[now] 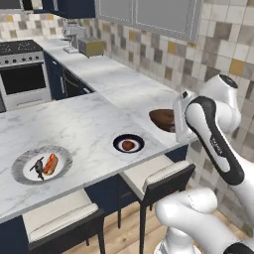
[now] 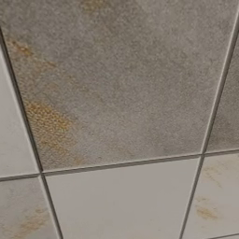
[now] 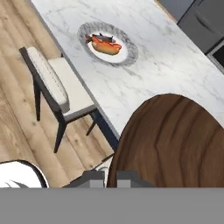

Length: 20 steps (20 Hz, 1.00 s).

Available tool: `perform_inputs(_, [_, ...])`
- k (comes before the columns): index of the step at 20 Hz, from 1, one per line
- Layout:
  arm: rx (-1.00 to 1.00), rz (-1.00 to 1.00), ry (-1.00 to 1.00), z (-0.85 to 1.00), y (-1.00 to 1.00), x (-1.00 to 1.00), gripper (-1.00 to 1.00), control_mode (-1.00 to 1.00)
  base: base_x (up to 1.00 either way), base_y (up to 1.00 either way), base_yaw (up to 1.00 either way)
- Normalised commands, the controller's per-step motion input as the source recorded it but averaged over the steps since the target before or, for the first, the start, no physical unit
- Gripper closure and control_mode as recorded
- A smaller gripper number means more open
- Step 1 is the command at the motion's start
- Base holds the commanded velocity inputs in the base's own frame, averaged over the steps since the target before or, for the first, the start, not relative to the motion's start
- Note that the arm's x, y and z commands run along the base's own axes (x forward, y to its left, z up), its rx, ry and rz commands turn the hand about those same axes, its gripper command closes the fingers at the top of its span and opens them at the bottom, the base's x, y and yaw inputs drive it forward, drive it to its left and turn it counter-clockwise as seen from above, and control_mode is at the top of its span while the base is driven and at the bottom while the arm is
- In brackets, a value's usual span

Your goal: Take the smaller bowl and place it next to the appetizer plate on the dining counter , and place the larger bowl next to the plate with cooked food.

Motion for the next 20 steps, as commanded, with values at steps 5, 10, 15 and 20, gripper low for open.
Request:
perform_inputs(5, [0.00, 0.50, 0.00, -0.78, -0.64, 1.00, 1.00, -1.00, 0.00, 0.00, 0.00])
perform_inputs(10, [-0.01, 0.47, -0.04, -0.50, -0.64, 1.00, 1.00, -1.00, 0.00, 0.00, 0.00])
perform_inputs(15, [-0.07, 0.38, -0.06, -0.52, -0.35, 1.00, 1.00, -1.00, 0.00, 0.00, 0.00])
perform_inputs(20, [-0.02, 0.20, -0.06, -0.59, -0.14, 0.98, 1.00, -1.00, 0.00, 0.00, 0.00])
